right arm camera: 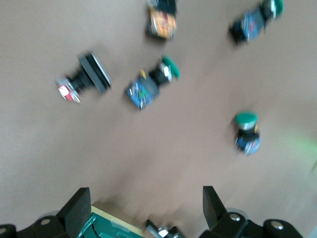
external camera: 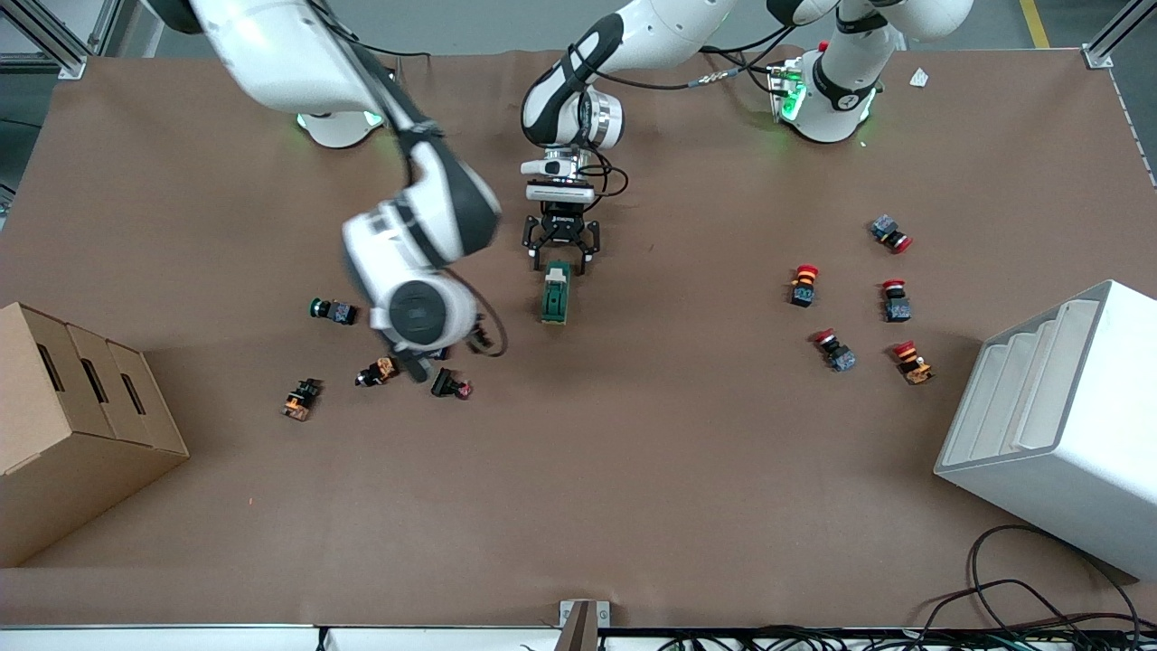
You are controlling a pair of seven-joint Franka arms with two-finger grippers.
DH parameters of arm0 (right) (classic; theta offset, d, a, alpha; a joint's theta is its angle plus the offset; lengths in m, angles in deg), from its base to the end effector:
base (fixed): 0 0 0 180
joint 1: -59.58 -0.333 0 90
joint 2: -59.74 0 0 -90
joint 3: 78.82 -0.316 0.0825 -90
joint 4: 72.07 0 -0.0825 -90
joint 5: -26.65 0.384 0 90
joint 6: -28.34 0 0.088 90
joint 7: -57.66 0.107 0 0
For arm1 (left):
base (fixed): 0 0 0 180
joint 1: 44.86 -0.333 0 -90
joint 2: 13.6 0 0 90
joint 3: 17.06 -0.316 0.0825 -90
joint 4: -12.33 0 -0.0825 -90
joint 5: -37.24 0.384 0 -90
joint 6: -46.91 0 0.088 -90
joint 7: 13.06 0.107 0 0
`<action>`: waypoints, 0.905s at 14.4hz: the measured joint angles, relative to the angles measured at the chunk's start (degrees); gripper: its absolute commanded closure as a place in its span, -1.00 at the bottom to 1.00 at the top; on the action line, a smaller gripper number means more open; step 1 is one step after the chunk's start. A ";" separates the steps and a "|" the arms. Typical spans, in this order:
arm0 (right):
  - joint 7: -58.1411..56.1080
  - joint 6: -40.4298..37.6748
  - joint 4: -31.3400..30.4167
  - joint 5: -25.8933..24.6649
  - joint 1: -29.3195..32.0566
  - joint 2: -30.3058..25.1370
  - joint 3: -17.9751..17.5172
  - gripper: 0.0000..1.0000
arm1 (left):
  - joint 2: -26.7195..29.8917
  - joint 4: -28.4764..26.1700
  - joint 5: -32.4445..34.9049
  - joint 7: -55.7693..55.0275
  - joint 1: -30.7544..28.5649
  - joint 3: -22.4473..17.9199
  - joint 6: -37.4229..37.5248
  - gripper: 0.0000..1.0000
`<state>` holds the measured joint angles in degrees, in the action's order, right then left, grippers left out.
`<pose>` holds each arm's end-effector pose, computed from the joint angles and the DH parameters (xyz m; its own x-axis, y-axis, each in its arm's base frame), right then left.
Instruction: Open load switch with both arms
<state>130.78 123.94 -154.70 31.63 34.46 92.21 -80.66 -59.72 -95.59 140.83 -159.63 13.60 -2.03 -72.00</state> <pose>0.5944 0.3080 0.3375 0.6407 -0.7442 -0.1886 -0.6870 -0.6655 0.2918 0.2166 -0.5583 0.0784 0.4871 -0.0601 0.8713 -0.1156 -0.9933 -0.0039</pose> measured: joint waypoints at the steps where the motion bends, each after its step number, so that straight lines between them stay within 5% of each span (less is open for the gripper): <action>1: -6.68 -0.22 -0.36 -0.75 2.54 -1.75 0.06 -1.00 | 0.01 0.01 0.00 0.00 0.00 0.00 -0.01 -0.97; 6: -37.02 -1.17 -2.81 -2.82 13.85 -9.06 0.17 -1.00 | 1.34 0.68 -2.59 1.94 -0.04 0.05 -0.04 -0.96; 13: -64.45 -3.22 -3.06 -6.74 25.46 -16.73 0.16 -1.00 | 13.06 5.23 -31.73 23.88 -0.12 0.33 -0.69 -0.97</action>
<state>66.33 120.72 -157.75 24.88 59.92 75.48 -80.50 -46.66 -90.36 109.11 -135.75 13.48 -1.70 -72.68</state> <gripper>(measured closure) 0.000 0.013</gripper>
